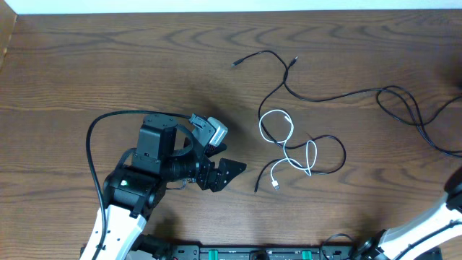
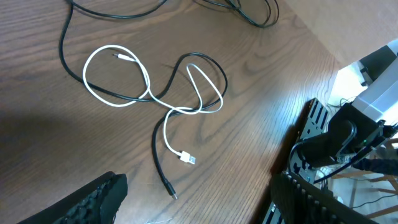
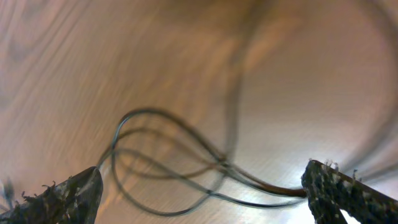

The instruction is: Untangle cables

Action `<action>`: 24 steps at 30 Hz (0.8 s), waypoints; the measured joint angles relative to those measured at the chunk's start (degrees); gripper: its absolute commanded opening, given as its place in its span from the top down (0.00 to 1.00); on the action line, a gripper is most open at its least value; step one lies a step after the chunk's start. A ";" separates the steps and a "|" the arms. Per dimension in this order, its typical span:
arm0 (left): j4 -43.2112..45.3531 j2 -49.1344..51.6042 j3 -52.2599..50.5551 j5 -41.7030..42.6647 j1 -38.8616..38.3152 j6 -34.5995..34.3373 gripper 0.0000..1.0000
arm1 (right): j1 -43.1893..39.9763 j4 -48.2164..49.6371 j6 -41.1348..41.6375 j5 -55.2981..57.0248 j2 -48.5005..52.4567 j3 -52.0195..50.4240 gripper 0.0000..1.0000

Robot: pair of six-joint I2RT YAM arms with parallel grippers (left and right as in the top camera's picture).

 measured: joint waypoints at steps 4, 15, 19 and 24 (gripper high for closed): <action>-0.13 0.00 0.00 0.00 0.00 0.00 0.20 | 9.90 -4.07 2.91 9.14 0.02 0.00 0.01; -1.18 0.02 0.00 0.02 0.00 -0.02 0.21 | 26.32 -1.99 29.70 16.63 0.07 -0.09 0.01; -1.18 0.02 0.00 0.00 0.00 -0.02 0.21 | 35.08 -1.55 35.17 17.38 0.07 -0.83 0.01; -1.25 0.02 0.00 0.00 0.00 -0.02 0.21 | 42.27 11.47 21.73 17.88 0.24 -4.17 0.01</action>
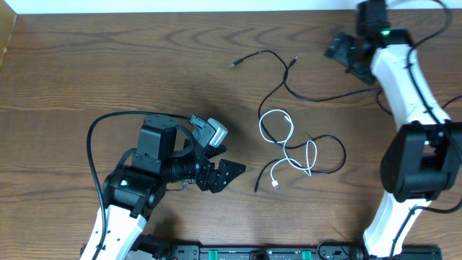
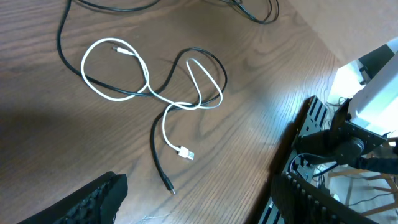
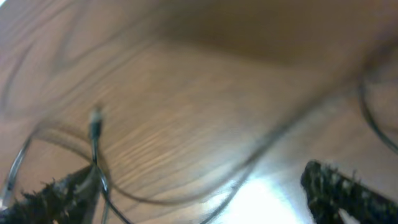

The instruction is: Untangle cables

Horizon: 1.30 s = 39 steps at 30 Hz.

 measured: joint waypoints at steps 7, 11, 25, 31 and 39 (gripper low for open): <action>0.02 0.02 0.00 0.00 0.00 0.00 0.21 | 4.92 5.84 -42.56 0.85 0.00 -7.72 0.01; 0.04 0.04 0.00 0.00 0.00 0.02 0.21 | 5.09 5.68 -62.66 1.46 0.20 -12.46 0.06; 0.00 0.04 0.00 0.00 0.00 0.00 0.21 | 5.09 7.37 -80.56 -6.75 1.36 -15.65 0.22; -0.85 0.04 0.00 0.00 0.00 0.00 0.21 | 5.09 7.37 -81.40 -10.25 2.08 -15.76 0.64; -0.85 0.04 0.00 0.00 0.00 0.02 0.21 | 5.09 7.54 -79.76 -11.58 2.10 -15.76 0.99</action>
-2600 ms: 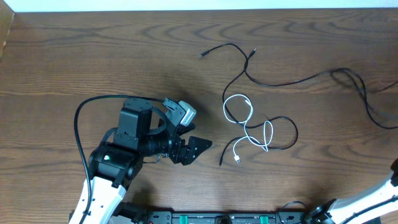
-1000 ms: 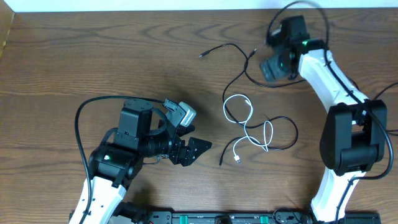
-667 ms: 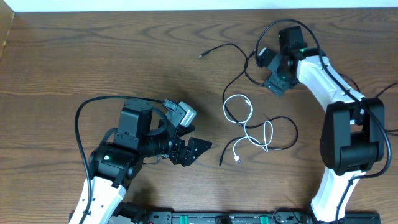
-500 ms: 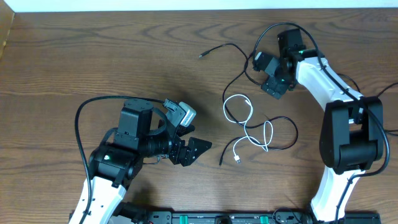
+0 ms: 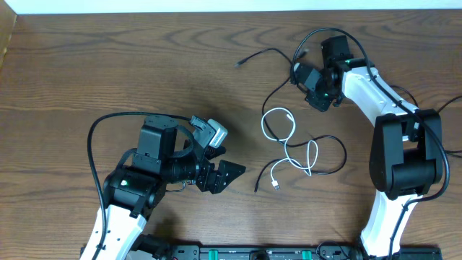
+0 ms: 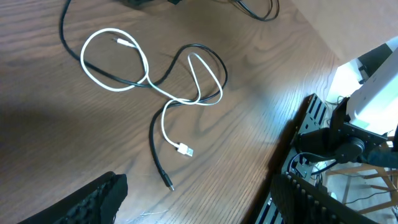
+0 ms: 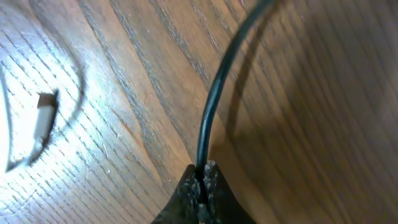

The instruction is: Untangle cables

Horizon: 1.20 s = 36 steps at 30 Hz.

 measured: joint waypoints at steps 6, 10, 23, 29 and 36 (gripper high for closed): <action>0.00 0.00 0.00 0.00 0.00 0.00 0.21 | 0.00 -0.28 3.80 -0.07 -0.68 -0.04 0.99; 0.00 0.00 0.00 0.00 0.00 0.00 0.21 | 0.00 0.26 4.42 -0.72 -7.15 -0.63 0.99; -0.02 0.00 0.00 0.00 0.00 0.00 0.20 | -2.86 4.26 9.16 -4.09 -29.33 -0.42 0.99; -0.02 0.00 0.00 0.00 0.00 -0.02 0.21 | -13.38 3.10 19.91 11.80 -29.27 -0.42 0.99; -0.02 0.00 0.00 0.00 0.00 0.00 0.20 | -31.95 4.92 35.39 20.41 -28.85 -0.42 0.93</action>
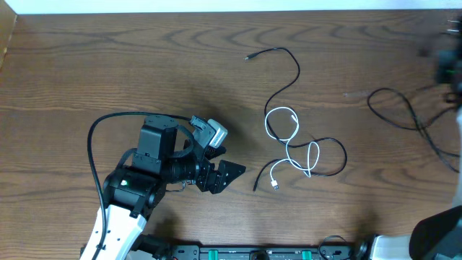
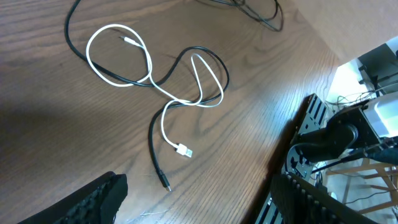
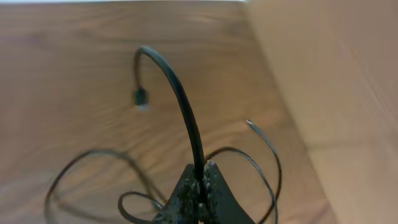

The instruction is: Untangle cables

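Observation:
A white cable (image 1: 280, 128) lies looped in mid-table, crossed with a short black cable (image 1: 294, 71) whose plug end (image 2: 165, 184) lies near my left gripper. A long black cable (image 1: 404, 115) lies in loops at the right. My right gripper (image 3: 200, 180), blurred at the far right edge (image 1: 447, 68), is shut on that long black cable (image 3: 177, 93); its plug (image 3: 140, 98) hangs free beyond the jaws. My left gripper (image 1: 224, 175) stands open left of the tangle, nothing between its fingers (image 2: 99, 199).
The wooden table (image 1: 108, 65) ends at a pale wall at the back. A beige panel (image 3: 336, 74) stands past the table's right side. Black rack and equipment (image 2: 323, 143) sit beyond the table's front edge.
My right gripper, shut on the long black cable near the upper middle of the table, is now at the far right edge with it. That cable lies apart from the white one.
My right gripper was open over the black loops at the right, then open at the table's back right. Then it was shut on the long black cable's end beside the tangle, and now it holds it far right. The left arm stayed still, open.

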Action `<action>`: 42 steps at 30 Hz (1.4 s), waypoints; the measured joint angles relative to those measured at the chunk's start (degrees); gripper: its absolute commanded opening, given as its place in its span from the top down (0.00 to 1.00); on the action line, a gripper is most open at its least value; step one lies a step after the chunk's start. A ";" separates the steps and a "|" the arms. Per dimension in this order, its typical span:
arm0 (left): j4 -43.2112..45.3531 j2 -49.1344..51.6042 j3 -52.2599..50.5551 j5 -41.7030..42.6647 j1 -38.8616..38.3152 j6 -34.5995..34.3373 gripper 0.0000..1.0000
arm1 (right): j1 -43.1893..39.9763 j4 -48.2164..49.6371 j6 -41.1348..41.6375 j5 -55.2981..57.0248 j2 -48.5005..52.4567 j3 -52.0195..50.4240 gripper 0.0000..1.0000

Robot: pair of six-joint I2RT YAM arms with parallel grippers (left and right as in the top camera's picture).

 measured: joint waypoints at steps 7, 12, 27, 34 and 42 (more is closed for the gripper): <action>0.02 0.00 0.00 0.00 0.00 -0.02 0.21 | -10.88 -1.51 15.76 -9.57 2.56 0.00 0.01; -0.04 0.00 0.00 0.00 0.00 -0.02 0.21 | -8.50 -13.14 20.00 -17.46 6.71 0.13 0.01; -0.04 0.00 0.00 0.00 0.00 -0.02 0.21 | -4.31 -25.07 27.76 -4.74 23.71 -0.02 0.01; -0.20 0.00 0.00 0.00 0.00 -0.02 0.21 | -4.31 -26.16 45.99 -6.51 23.71 -0.02 0.01; -0.33 0.00 0.00 0.00 0.00 -0.02 0.21 | -2.80 -20.90 63.69 -23.58 23.71 -0.02 0.01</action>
